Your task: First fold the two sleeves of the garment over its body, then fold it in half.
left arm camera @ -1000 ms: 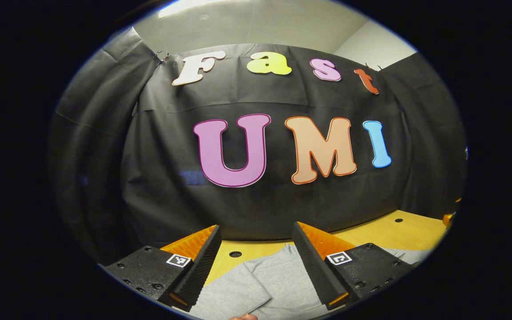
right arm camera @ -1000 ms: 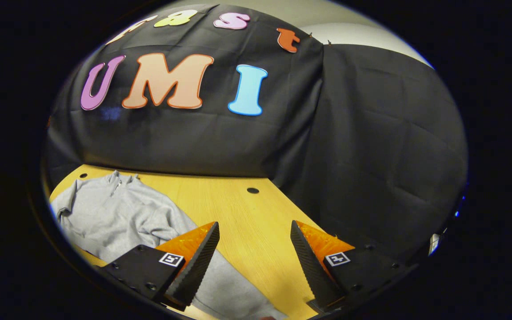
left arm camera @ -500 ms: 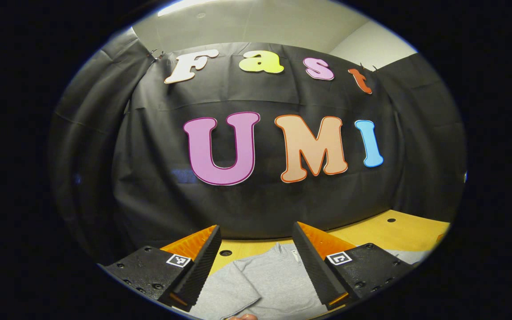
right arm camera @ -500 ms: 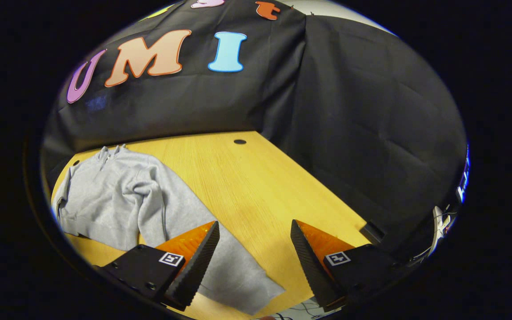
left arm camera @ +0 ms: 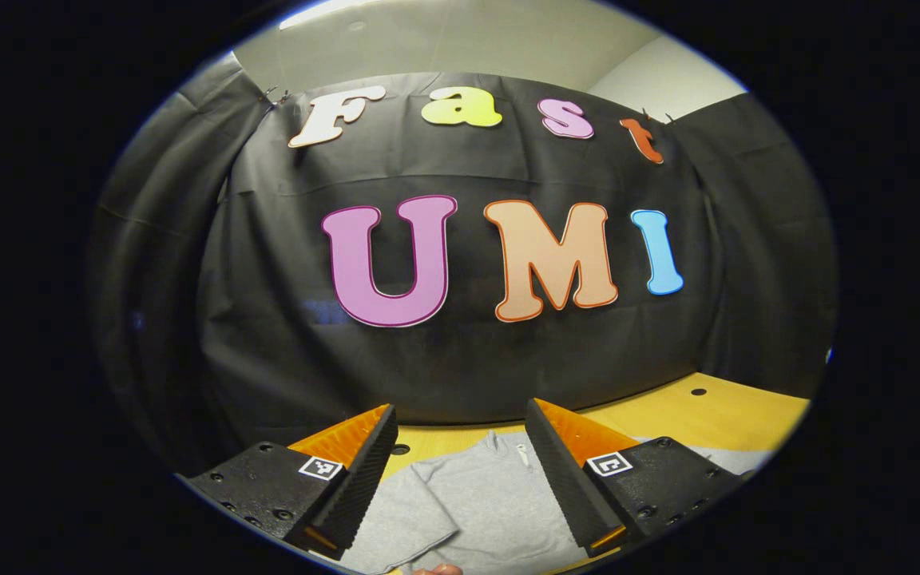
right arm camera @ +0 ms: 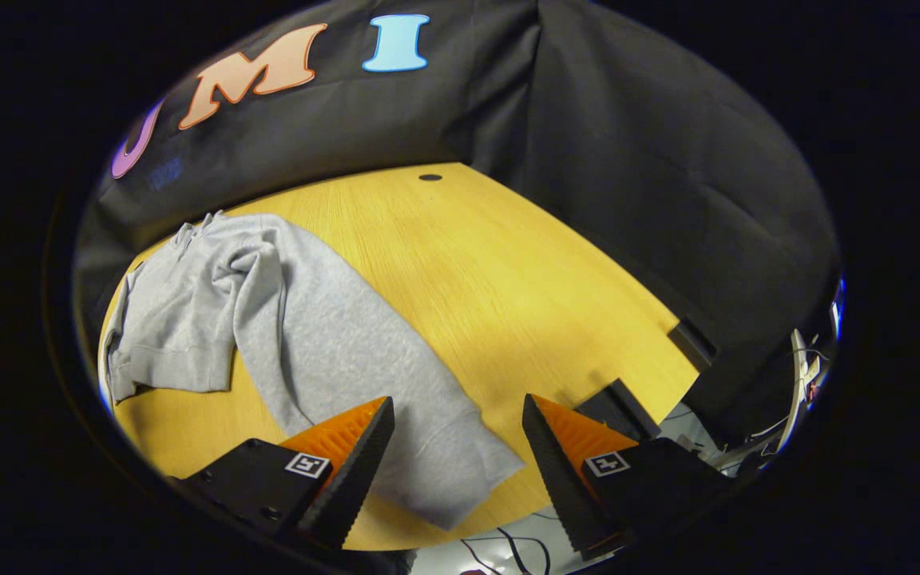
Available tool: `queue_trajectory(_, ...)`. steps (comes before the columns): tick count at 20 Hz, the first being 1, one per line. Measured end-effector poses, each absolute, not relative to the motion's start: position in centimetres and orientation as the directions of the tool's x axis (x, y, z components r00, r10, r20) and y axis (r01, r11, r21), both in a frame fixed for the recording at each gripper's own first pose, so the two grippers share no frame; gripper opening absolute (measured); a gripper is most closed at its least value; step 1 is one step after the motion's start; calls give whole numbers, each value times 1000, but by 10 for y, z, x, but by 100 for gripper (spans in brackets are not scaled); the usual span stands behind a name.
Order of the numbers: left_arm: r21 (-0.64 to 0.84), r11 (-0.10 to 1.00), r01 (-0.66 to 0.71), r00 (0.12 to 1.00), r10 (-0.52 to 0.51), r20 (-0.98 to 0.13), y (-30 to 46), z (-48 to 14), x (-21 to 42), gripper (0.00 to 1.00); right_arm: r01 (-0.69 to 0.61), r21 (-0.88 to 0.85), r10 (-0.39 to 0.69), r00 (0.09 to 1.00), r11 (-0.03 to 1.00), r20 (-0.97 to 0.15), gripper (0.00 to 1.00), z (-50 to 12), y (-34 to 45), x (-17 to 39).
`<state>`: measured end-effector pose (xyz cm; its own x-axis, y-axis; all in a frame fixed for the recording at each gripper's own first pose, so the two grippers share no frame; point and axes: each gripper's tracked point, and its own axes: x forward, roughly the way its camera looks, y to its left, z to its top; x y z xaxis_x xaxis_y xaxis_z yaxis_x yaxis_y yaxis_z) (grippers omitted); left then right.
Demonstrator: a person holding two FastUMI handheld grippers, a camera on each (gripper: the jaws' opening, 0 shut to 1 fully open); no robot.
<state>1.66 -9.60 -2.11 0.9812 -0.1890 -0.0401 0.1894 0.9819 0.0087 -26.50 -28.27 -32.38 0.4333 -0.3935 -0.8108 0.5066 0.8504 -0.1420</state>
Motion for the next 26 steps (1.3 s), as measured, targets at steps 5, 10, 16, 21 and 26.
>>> queue_trajectory(5, 20, 982, 188, 981, -187, -50, -114, -23, 14, 99, 502, -97, -337, 412, 859, -847, 100, -340, -277, -276)
queue_trajectory(10, 23, 985, 172, 984, -171, -52, -138, -21, 13, 94, 481, -54, -276, 404, 875, -872, 90, -342, -272, -278)
queue_trajectory(16, 22, 990, 137, 989, -135, -59, -155, -25, 2, 99, 446, 52, -160, 424, 893, -892, 23, -342, -262, -267)
queue_trajectory(21, 41, 988, 151, 985, -147, -91, -155, -35, 5, 94, 559, 134, -128, 404, 818, -906, 9, -344, -264, -267)
queue_trajectory(26, 56, 986, 155, 986, -151, -73, -138, -28, 17, 95, 567, 135, -150, 428, 813, -891, 4, -332, -257, -247)
